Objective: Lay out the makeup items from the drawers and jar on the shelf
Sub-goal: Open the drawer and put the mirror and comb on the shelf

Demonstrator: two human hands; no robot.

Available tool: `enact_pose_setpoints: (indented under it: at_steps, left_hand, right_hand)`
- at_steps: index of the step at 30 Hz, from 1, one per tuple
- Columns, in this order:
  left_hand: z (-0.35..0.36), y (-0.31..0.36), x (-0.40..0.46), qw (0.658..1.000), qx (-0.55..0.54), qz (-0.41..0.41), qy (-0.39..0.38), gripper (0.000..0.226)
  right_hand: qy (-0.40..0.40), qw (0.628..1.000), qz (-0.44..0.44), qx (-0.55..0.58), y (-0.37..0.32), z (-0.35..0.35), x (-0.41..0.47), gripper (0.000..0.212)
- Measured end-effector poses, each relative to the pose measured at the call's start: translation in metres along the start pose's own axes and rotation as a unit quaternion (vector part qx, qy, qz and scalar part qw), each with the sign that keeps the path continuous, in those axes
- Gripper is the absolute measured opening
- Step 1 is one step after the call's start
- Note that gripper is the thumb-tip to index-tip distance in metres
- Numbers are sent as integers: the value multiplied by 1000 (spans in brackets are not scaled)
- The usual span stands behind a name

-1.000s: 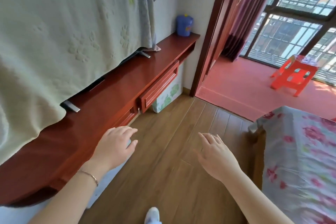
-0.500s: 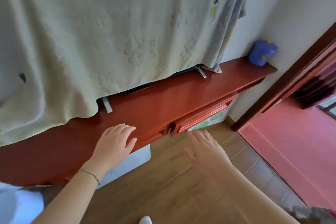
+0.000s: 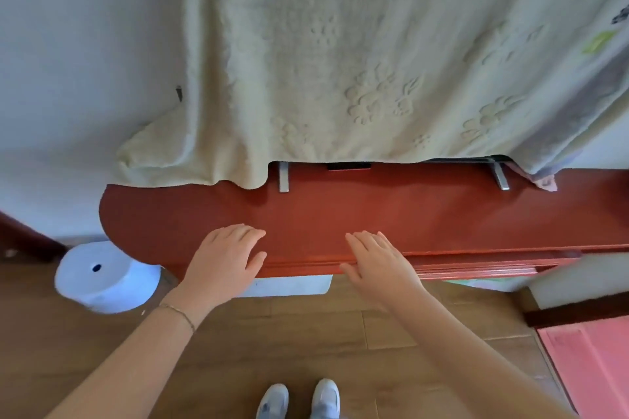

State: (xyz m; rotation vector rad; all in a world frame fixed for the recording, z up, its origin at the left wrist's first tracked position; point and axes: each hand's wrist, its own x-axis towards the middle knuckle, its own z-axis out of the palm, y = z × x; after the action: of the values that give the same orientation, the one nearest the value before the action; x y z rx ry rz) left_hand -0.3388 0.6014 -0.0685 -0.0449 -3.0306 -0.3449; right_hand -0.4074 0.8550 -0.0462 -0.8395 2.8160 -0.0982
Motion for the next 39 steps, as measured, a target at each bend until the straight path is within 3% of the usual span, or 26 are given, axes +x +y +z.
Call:
enact_pose_setpoints:
  at_steps: [5, 7, 8, 10, 12, 13, 15, 17, 18, 22, 30, 35, 39]
  left_hand:
    - [10, 11, -17, 993, -81, -87, -21, 38]
    - [13, 21, -24, 971, -180, -157, -18, 34]
    - [16, 25, -27, 945, -247, -211, -23, 31]
    - [26, 32, -30, 846, -407, -343, -31, 22]
    - [43, 30, -33, 670, -576, -467, -19, 20]
    - [55, 26, -37, 583, -631, -512, -18, 23]
    - [85, 16, -46, 458, -690, -560, -13, 32]
    - [114, 1, -50, 376, -712, -593, 5, 39]
    - [127, -7, -49, 352, -714, -605, 14, 41]
    - [158, -25, -28, 291, -719, -629, 59, 47]
    - [181, -36, 6, 186, -759, -602, 164, 53]
    - [188, -42, 2, 176, -760, -603, 169, 54]
    - [186, -32, -19, 162, -753, -615, 168, 55]
  right_hand:
    - [-57, 995, -42, 71, 7, 12, 20, 55]
    - [-104, 969, 15, 225, 6, 20, 22, 48]
    - [-130, 934, 66, 327, 5, 27, 23, 41]
    - [-171, 809, 195, 528, 1, 47, 27, 25]
    - [-192, 656, 315, 658, -1, 70, 31, 13]
    - [-197, 602, 357, 687, -1, 84, 33, 13]
    - [-193, 545, 412, 704, 1, 110, 35, 17]
    - [-175, 503, 452, 716, 5, 134, 43, 18]
    - [-159, 479, 470, 724, 7, 144, 49, 16]
    - [-81, 405, 517, 750, 15, 176, 81, 17]
    - [-6, 312, 512, 800, 14, 220, 104, 26]
    - [29, 274, 480, 833, 14, 224, 101, 29]
    - [24, 291, 496, 818, 10, 228, 79, 23]
